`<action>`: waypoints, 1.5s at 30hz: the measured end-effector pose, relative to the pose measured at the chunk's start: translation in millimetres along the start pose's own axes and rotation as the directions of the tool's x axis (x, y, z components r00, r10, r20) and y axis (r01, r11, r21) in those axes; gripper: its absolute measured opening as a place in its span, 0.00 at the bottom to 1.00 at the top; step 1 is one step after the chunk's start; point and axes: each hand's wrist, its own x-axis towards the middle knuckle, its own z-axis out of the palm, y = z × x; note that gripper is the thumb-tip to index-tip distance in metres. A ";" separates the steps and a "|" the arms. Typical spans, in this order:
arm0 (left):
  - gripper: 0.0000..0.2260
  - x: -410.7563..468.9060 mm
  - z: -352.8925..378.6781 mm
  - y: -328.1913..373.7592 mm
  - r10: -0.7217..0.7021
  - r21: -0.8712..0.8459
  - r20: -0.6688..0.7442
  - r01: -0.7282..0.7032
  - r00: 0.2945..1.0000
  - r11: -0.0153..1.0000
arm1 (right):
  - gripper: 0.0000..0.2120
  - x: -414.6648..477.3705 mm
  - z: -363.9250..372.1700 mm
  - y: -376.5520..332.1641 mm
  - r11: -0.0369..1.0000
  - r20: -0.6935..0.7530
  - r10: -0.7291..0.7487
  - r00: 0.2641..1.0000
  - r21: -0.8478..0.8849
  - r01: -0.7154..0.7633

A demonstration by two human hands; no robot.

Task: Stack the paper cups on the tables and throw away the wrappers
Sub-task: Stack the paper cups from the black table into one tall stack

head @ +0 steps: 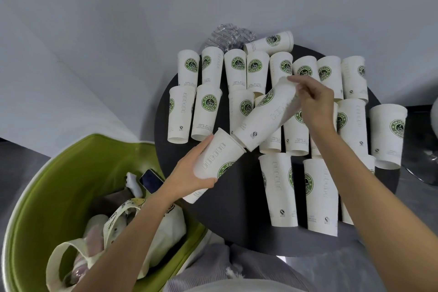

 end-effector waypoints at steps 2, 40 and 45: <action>0.45 1.5 2.1 3.5 0.013 0.007 0.027 -0.013 1.000 1.000 | 0.16 -7.2 3.1 2.6 1.000 0.026 0.018 1.000 0.001 -0.018; 0.43 13.1 30.5 13.6 0.053 -0.136 0.056 -0.045 0.997 0.990 | 0.14 -101.5 41.9 10.3 0.984 0.362 0.126 0.923 0.070 -0.162; 0.43 12.6 32.4 8.6 0.021 -0.146 0.057 -0.012 0.998 0.989 | 0.12 -94.1 29.4 17.5 0.993 0.434 0.121 0.893 -0.055 -0.108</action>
